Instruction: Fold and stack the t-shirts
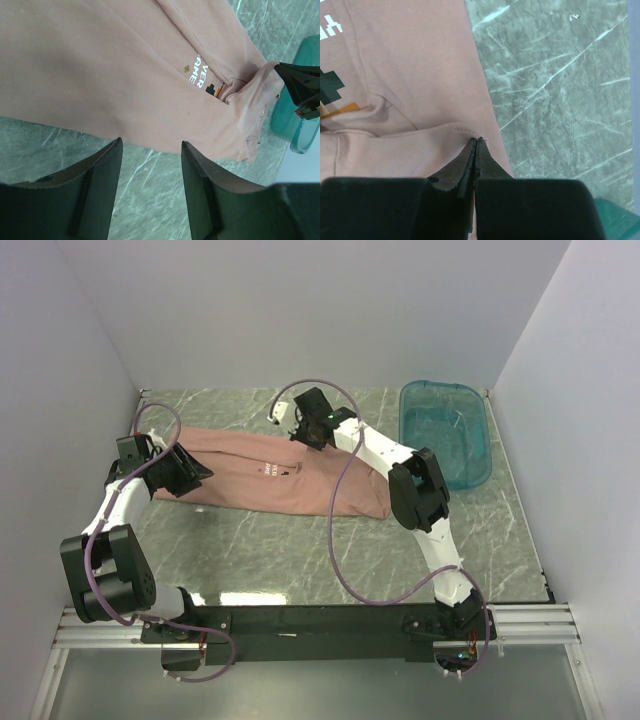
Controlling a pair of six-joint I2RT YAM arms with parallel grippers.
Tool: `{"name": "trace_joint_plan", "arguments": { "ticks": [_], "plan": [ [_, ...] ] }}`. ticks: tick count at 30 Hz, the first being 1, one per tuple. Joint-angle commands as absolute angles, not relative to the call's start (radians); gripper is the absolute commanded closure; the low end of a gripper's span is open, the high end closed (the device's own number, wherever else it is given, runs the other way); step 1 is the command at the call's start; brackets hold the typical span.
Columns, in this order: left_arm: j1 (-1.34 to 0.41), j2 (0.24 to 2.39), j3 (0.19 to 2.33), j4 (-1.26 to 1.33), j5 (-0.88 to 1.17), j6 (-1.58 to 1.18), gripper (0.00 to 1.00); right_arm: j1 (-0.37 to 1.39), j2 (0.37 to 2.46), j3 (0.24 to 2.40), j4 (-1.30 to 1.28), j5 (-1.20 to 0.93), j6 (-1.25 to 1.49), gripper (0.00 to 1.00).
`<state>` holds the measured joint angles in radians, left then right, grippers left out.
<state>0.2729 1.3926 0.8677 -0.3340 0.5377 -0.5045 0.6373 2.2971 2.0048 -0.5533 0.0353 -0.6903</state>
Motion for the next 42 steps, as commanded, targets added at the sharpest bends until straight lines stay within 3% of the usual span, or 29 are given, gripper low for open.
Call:
{"name": "trace_joint_plan", "arguments": {
  "ticks": [1, 42],
  "plan": [
    [0.268, 1.399, 0.876, -0.310, 0.560, -0.479, 0.44, 0.657, 2.318, 2.049, -0.511, 0.048, -0.715, 1.00],
    [0.268, 1.401, 0.874, -0.310, 0.569, -0.480, 0.44, 0.713, 2.301, 2.019, -0.477, 0.058, -0.750, 1.00]
  ]
}}
